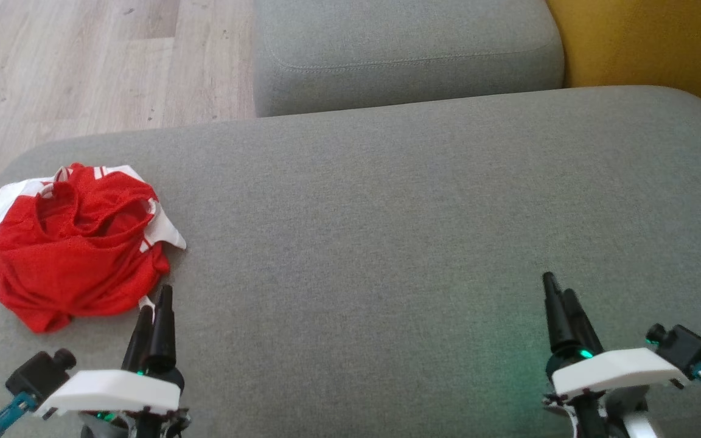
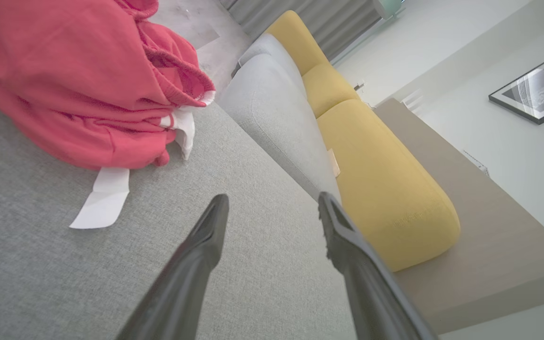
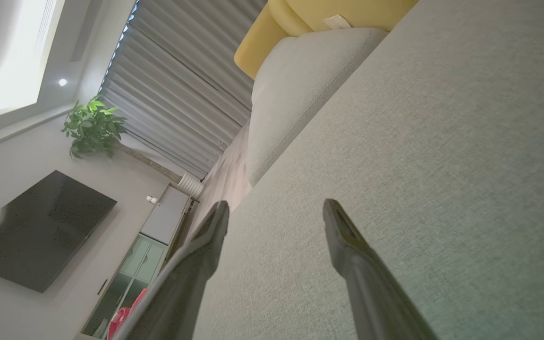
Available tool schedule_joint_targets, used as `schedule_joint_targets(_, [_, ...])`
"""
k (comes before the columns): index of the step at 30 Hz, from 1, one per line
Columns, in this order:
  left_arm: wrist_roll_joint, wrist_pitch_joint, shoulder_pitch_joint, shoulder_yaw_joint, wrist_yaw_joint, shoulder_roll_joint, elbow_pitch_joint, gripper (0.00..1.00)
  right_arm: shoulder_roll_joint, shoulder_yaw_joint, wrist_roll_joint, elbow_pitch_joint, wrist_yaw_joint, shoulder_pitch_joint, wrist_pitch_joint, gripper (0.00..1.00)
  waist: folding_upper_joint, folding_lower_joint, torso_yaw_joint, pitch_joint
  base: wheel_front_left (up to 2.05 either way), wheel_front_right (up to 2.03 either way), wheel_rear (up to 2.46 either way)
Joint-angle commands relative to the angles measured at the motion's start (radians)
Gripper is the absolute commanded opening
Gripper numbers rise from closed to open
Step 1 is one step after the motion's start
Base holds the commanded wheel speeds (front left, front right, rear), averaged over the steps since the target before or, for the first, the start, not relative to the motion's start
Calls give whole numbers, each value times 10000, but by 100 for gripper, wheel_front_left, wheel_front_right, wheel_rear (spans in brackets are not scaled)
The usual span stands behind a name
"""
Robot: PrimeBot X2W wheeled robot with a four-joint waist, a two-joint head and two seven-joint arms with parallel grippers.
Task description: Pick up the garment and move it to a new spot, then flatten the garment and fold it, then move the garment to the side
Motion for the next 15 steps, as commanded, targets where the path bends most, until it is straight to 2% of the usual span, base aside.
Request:
schedule_joint_targets(1, [372, -111, -238, 49, -14, 145, -413, 100, -163, 232, -366, -443, -3, -577, -188, 100, 0, 0, -4, -4, 0, 0, 0])
schedule_joint_targets(15, [2039, -491, -75, -88, 76, 166, -677, 100, -123, 580, -1907, -432, -4, -542, -570, 100, 0, 0, -47, -111, 0, 0, 0])
